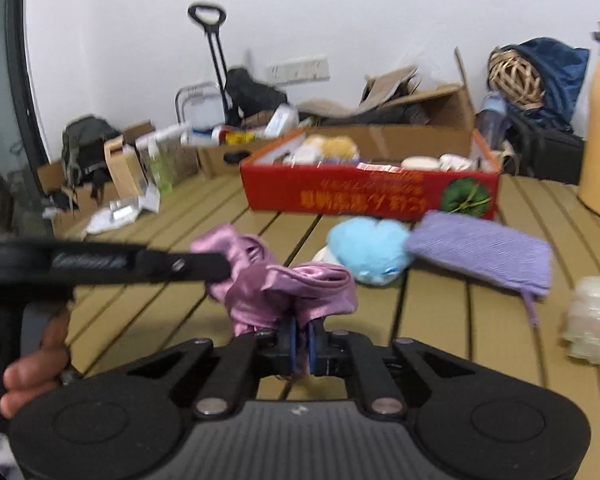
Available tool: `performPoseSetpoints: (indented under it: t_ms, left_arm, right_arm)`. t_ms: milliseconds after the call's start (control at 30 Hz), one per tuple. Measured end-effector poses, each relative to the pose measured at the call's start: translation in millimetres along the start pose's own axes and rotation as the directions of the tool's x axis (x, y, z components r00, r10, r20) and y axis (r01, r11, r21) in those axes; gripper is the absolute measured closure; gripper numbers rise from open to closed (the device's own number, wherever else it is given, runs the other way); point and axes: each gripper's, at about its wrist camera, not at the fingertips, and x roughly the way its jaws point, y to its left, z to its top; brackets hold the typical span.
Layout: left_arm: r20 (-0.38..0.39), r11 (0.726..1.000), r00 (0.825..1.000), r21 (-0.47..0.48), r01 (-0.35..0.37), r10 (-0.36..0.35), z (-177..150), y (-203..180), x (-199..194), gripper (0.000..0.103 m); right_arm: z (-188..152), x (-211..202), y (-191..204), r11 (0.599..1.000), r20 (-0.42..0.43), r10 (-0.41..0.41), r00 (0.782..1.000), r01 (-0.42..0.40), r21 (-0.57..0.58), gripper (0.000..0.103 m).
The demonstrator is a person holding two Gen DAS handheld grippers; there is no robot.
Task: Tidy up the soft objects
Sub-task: 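Carry the pink satin cloth into the box and open both grippers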
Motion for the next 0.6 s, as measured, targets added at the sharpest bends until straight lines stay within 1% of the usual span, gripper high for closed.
performPoseSetpoints:
  t_ms: [67,133,200,233,300,367,400,467,533,600]
  left_arm:
    - [0.025,1.0,1.0,0.017,0.0,-0.001,7.3,-14.1,-6.2,0.092]
    - [0.051,0.999,0.999,0.034,0.01,-0.011,25.5,-24.9,-5.4,0.092]
    - [0.074,0.999,0.997,0.042,0.022,-0.025,52.2,-30.3,2.3,0.092]
    - [0.089,0.999,0.996,0.045,0.028,-0.032,71.1,-31.8,10.5,0.092]
    - [0.098,0.998,0.995,0.049,0.026,-0.03,102.3,-31.7,30.4,0.092]
    - [0.086,0.999,0.996,0.043,0.012,-0.016,135.8,-26.7,60.6,0.092]
    - [0.079,0.999,0.997,0.043,0.002,-0.005,147.6,-23.3,73.6,0.092]
    - [0.044,0.999,0.999,0.017,-0.031,0.03,170.9,-9.9,110.8,0.092]
    - [-0.006,0.997,0.997,-0.012,-0.075,0.075,182.5,8.7,146.8,0.092]
    - [-0.056,0.994,0.992,-0.024,-0.11,0.109,184.5,23.2,176.4,0.092]
  right_arm:
    - [8.5,-10.3,-3.6,1.0,0.028,-0.001,1.0,0.001,0.001,0.098]
    - [24.8,-15.0,-9.0,1.0,0.053,-0.003,0.999,0.004,-0.015,0.097]
    - [52.4,-14.8,-16.4,0.999,0.082,-0.001,0.997,0.004,-0.04,0.097]
    - [69.5,-11.4,-21.1,0.999,0.093,-0.001,0.996,0.006,-0.053,0.097]
    - [106.8,4.6,-32.5,0.998,0.095,-0.003,0.996,0.01,-0.07,0.097]
    - [144.5,32.3,-47.6,0.997,0.061,-0.006,0.998,0.01,-0.074,0.097]
    - [157.8,46.5,-54.2,0.998,0.044,-0.006,0.999,0.009,-0.07,0.097]
    - [185.2,85.9,-70.1,0.999,-0.025,0.007,1.0,-0.008,-0.036,0.097]
    - [198.3,122.5,-83.5,1.0,-0.073,-0.001,0.997,-0.001,-0.022,0.097]
    - [202.5,160.0,-95.5,1.0,-0.131,-0.02,0.991,0.017,-0.025,0.097]
